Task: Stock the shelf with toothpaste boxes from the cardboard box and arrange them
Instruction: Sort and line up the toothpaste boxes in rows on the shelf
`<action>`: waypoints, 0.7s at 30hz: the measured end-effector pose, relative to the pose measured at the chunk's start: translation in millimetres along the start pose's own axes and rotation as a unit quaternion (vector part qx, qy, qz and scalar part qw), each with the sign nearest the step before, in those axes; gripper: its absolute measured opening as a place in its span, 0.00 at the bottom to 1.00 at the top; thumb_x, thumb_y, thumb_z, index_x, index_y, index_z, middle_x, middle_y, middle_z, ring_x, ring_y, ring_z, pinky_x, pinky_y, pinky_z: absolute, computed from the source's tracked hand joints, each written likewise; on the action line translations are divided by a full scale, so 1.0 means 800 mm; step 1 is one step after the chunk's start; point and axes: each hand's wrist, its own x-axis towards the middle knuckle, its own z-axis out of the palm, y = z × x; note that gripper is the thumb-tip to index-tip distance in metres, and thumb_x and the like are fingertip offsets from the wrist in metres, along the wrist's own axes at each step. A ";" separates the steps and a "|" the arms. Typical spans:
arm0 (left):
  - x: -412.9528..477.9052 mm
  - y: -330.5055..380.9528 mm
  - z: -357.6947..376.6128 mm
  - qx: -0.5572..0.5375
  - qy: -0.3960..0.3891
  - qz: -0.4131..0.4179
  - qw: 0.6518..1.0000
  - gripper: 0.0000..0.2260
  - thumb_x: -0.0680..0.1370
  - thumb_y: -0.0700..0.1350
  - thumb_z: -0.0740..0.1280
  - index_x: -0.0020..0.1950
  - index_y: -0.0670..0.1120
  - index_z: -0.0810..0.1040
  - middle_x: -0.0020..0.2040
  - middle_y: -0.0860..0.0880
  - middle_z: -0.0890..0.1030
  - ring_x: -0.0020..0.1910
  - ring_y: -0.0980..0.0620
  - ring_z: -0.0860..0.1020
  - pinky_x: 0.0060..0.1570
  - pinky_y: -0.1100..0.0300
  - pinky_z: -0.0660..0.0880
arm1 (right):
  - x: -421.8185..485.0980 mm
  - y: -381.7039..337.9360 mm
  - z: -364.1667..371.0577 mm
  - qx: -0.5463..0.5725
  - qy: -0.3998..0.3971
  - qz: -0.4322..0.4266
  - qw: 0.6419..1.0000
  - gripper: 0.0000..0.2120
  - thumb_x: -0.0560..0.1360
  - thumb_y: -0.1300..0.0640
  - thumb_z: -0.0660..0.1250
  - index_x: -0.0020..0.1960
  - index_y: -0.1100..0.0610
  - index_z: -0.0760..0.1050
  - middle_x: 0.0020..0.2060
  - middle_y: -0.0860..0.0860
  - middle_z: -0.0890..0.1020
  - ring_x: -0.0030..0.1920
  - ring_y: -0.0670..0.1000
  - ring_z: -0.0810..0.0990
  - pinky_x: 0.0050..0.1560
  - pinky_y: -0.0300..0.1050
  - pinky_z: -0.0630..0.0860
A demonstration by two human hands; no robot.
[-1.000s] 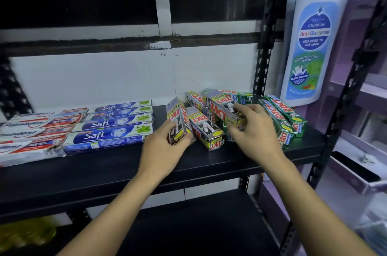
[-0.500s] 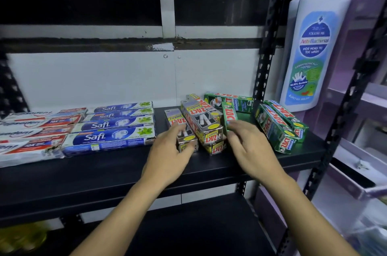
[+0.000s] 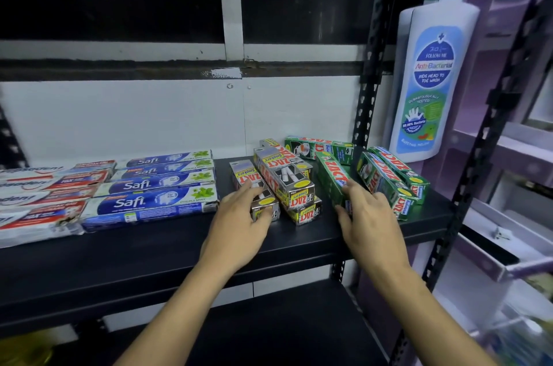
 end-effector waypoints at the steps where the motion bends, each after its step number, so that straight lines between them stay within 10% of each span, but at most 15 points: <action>1: 0.000 -0.001 0.000 -0.001 -0.001 -0.001 1.000 0.21 0.80 0.53 0.63 0.74 0.54 0.69 0.78 0.56 0.62 0.76 0.54 0.59 0.72 0.57 0.58 | -0.002 -0.001 0.000 -0.008 0.014 0.001 1.000 0.12 0.73 0.60 0.72 0.54 0.62 0.74 0.55 0.56 0.82 0.42 0.58 0.72 0.37 0.53 0.75; 9: 0.002 -0.002 -0.003 -0.027 -0.019 -0.013 0.999 0.20 0.81 0.55 0.63 0.73 0.56 0.70 0.78 0.59 0.61 0.76 0.54 0.61 0.72 0.55 0.62 | 0.006 -0.003 -0.016 -0.106 0.052 0.029 0.993 0.15 0.68 0.63 0.72 0.53 0.61 0.76 0.55 0.54 0.81 0.47 0.59 0.72 0.38 0.49 0.72; 17: 0.005 -0.011 -0.001 -0.042 -0.009 -0.003 0.999 0.20 0.79 0.54 0.66 0.71 0.56 0.72 0.76 0.59 0.66 0.75 0.55 0.64 0.72 0.52 0.64 | 0.023 -0.065 -0.013 0.209 -0.128 -0.043 0.969 0.37 0.70 0.48 0.71 0.75 0.46 0.61 0.70 0.46 0.71 0.68 0.51 0.71 0.67 0.47 0.69; 21: 0.004 -0.012 -0.002 -0.067 -0.019 0.014 0.998 0.21 0.80 0.52 0.66 0.73 0.63 0.69 0.76 0.58 0.65 0.76 0.56 0.61 0.74 0.54 0.61 | 0.017 -0.068 0.009 0.223 -0.111 -0.036 0.968 0.35 0.71 0.51 0.73 0.74 0.42 0.62 0.65 0.46 0.77 0.62 0.49 0.77 0.60 0.47 0.75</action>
